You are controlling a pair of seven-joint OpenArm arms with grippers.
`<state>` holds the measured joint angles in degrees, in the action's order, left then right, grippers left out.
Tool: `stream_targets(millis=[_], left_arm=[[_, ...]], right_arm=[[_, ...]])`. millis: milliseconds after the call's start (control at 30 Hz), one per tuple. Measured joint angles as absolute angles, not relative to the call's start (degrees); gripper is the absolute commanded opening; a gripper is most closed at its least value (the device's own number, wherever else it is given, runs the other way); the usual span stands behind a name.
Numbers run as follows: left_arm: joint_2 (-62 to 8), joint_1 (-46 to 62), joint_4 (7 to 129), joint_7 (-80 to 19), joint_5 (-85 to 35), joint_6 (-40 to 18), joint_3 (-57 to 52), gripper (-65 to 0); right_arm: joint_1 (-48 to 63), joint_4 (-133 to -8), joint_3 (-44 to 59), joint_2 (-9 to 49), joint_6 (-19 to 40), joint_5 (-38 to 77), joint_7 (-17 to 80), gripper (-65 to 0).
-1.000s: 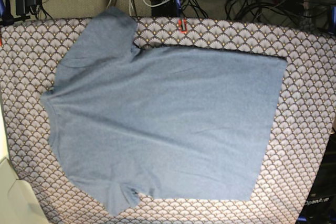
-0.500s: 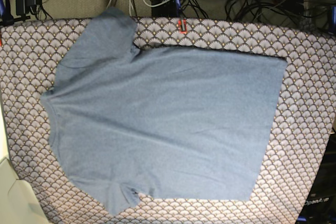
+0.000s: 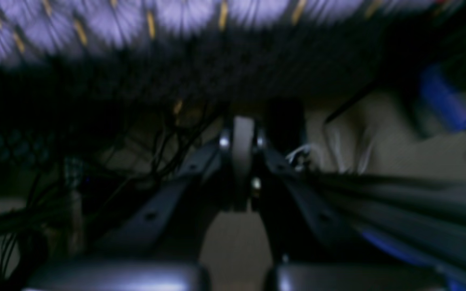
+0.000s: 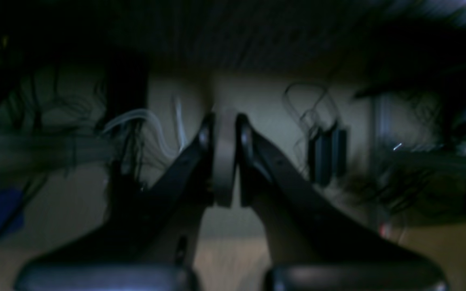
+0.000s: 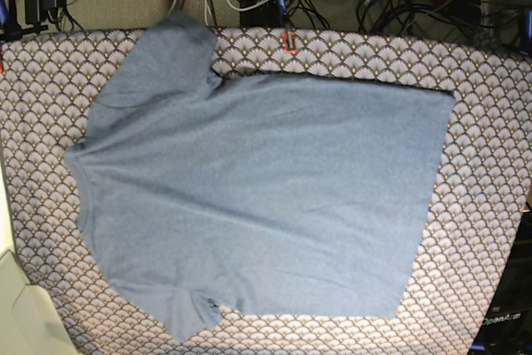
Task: Fold the T-shirt properly
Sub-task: 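Move both grippers down toward the shirt's shoulder corners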
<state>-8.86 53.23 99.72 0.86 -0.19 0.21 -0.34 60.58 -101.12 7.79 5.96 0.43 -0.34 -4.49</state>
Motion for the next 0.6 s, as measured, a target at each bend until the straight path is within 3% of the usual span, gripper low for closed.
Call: stream_targets(millis=[67,133,300,400,600], left_arm=[[-8.88,54.65,103.77,0.75,-0.19,-0.14,-0.34,-64.5],[-8.88,55.46,107.04,0.8,-0.21,0.05,-0.34,-62.2],[-9.1,55.31,111.59,1.06,-0.14,0.03,-0.34,-40.7],[-9.21,54.43,111.66,0.6,-0.12,-0.01,-0.34,-32.5],[-9.17,49.74,111.66,0.49,-0.19,-0.21,-0.91,-31.8]], right_arm=[[61.54,-105.41,8.91,5.8,0.58,-0.23,-3.68,-64.8],[61.76,-109.8,9.37,5.85,0.32,-0.27,-0.8,-60.6],[57.49,-113.62,9.04,5.8,0.6,-0.08,4.95,-45.7],[54.3,-113.47,8.88,5.82,0.64,-0.05,4.89,-42.4],[47.37,-112.68,8.45,5.82,1.67,-0.03,8.03,-41.2]])
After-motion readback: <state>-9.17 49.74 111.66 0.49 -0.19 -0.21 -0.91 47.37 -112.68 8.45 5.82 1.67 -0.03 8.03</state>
